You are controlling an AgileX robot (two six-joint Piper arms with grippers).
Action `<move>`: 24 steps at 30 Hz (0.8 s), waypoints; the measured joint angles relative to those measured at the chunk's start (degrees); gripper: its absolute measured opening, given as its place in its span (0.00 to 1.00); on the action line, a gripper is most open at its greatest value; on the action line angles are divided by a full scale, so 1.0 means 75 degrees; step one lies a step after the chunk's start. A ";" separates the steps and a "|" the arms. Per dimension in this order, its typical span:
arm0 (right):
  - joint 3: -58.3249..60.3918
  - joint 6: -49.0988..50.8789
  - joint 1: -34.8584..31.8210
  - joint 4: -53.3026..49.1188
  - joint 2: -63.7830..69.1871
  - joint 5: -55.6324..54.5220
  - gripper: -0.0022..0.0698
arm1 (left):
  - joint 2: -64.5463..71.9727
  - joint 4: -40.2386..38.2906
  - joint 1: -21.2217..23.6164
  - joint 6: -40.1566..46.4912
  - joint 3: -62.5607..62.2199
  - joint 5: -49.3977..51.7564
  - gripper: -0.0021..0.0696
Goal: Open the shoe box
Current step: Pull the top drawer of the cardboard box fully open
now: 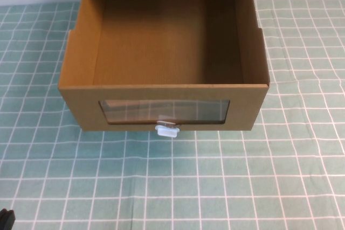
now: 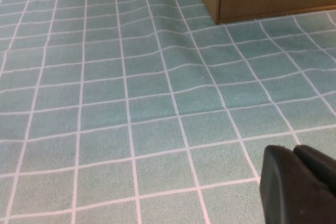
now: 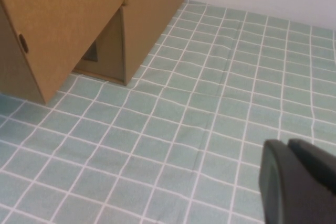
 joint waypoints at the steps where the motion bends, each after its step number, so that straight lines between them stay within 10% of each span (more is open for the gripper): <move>1: 0.0000 0.0000 -0.0017 0.0000 -0.0015 0.0000 0.01 | 0.0000 0.0000 0.0000 0.0000 0.0000 0.0000 0.02; 12: 0.0000 0.0390 -0.3985 0.0247 -0.0108 -0.0626 0.01 | 0.0000 -0.0012 0.0000 0.0000 0.0000 0.0000 0.02; 17: 0.0000 0.0993 -0.7116 0.1050 -0.0263 -0.3078 0.01 | 0.0000 -0.0012 0.0000 0.0000 0.0000 0.0000 0.02; 24: 0.0000 0.1026 -0.9285 0.1177 -0.0274 -0.7508 0.01 | -0.0005 -0.0012 0.0000 0.0000 0.0000 0.0000 0.02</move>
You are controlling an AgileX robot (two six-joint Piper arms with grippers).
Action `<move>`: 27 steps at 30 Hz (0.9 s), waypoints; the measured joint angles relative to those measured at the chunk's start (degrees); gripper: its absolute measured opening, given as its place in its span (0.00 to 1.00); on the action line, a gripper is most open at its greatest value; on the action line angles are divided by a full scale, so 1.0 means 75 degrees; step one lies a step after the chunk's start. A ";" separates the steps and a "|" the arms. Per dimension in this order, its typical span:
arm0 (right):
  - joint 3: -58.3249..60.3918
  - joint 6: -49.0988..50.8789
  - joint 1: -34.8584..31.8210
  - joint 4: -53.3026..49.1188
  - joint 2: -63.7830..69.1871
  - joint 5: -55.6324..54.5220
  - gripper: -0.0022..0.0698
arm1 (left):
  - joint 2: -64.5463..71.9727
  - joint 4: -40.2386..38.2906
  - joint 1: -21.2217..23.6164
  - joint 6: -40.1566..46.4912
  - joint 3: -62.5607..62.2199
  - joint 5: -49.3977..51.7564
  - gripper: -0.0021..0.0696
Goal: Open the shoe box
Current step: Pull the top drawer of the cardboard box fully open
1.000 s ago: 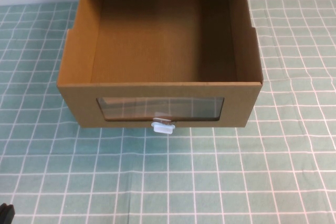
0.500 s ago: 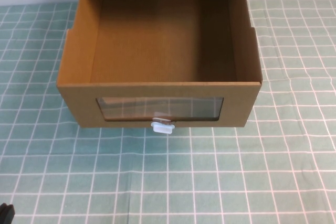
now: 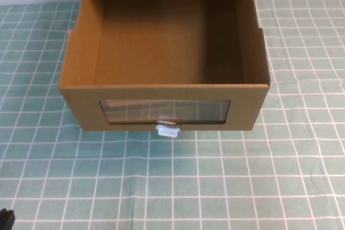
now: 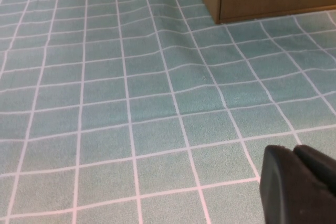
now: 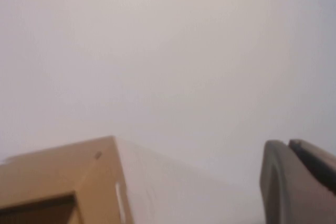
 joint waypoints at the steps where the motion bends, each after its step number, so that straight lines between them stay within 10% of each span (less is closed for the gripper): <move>1: 0.0000 0.0000 -0.0118 -0.0055 0.0000 -0.0473 0.01 | 0.0000 0.0000 0.0000 0.0000 0.0000 0.0000 0.02; 5: 0.0094 -0.0893 -0.0229 0.0882 0.0206 -0.1280 0.01 | 0.0000 0.0000 0.0000 0.0000 0.0000 0.0000 0.02; 13: 0.1111 -0.8005 -0.0376 0.6949 0.0225 -0.0227 0.01 | 0.0000 0.0000 0.0000 0.0000 0.0000 0.0000 0.02; 27: 0.3815 -0.8923 -0.0451 0.8197 -0.0127 -0.0689 0.01 | -0.0012 0.0000 0.0000 0.0000 0.0000 0.0000 0.02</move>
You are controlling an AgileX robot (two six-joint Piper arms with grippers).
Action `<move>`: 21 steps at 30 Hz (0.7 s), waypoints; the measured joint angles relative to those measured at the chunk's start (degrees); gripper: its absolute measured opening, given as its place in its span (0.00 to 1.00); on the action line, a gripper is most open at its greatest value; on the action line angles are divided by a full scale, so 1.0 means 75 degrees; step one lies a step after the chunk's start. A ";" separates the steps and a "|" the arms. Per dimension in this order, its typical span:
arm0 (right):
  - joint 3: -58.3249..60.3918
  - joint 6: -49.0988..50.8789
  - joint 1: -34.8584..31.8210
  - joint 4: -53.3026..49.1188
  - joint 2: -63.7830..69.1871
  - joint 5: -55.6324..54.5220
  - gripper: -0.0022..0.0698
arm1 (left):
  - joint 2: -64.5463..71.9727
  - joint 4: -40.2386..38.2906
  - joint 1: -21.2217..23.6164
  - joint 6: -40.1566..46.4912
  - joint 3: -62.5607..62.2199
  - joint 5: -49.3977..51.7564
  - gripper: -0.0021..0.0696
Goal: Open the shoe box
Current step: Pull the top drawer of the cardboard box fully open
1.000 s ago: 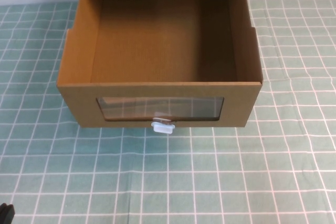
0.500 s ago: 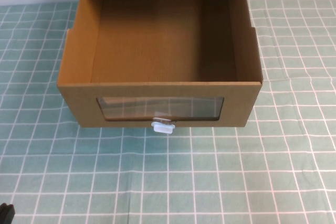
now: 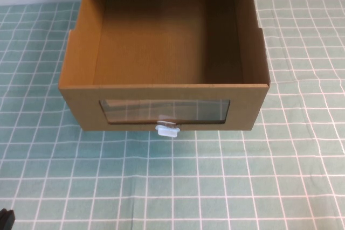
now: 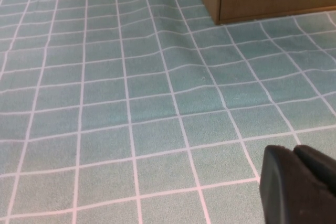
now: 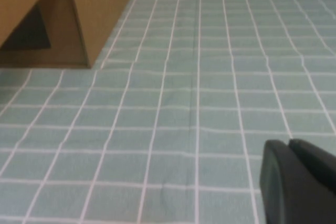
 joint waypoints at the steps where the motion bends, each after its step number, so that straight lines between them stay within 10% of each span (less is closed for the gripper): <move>1: 0.0000 0.0000 0.0000 0.0000 -0.0017 0.0223 0.01 | 0.0000 0.0000 0.0000 0.0000 0.0000 0.0000 0.02; 21: 0.0000 -0.0043 -0.0077 -0.0821 -0.0848 0.1385 0.01 | 0.0000 0.0000 0.0000 0.0000 0.0000 0.0010 0.02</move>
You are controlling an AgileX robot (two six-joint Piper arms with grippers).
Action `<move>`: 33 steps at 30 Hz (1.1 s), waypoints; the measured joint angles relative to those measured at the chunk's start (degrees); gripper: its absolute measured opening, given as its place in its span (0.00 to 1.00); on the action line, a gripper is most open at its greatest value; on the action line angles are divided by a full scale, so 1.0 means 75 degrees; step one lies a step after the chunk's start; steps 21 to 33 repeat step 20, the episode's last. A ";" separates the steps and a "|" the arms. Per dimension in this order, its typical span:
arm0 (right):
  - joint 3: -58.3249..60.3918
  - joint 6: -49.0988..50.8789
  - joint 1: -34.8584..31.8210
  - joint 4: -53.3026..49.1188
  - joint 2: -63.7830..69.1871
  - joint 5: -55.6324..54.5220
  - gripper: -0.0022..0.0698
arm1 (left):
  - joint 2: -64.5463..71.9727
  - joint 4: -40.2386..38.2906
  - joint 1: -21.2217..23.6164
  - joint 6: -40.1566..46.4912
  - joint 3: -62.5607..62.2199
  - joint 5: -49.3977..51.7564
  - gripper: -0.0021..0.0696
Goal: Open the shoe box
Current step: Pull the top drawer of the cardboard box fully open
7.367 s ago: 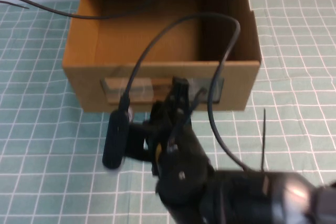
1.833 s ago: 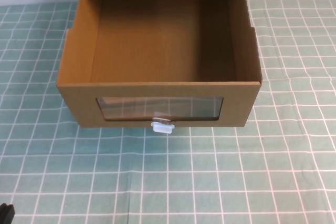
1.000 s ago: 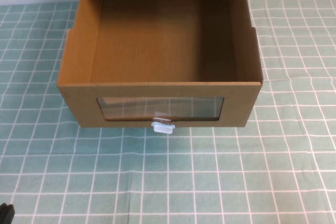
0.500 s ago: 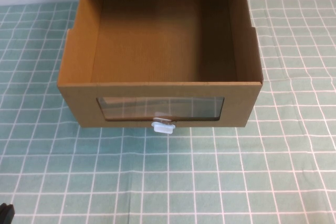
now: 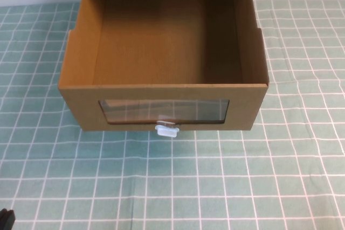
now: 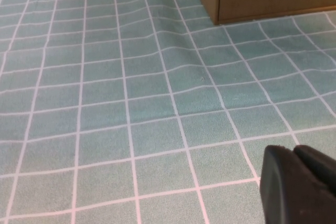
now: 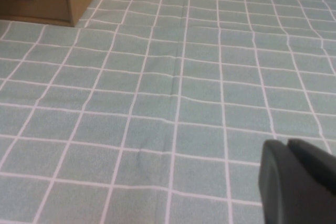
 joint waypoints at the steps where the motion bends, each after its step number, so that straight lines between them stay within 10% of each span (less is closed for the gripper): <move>1: 0.0000 0.0000 0.0000 0.0000 0.0000 0.0000 0.01 | 0.0000 0.0000 0.0000 0.0000 0.0000 0.0000 0.02; 33: 0.0000 0.0000 -0.0080 0.0000 0.0000 0.0000 0.01 | 0.0000 0.0000 0.0000 0.0000 0.0000 0.0000 0.02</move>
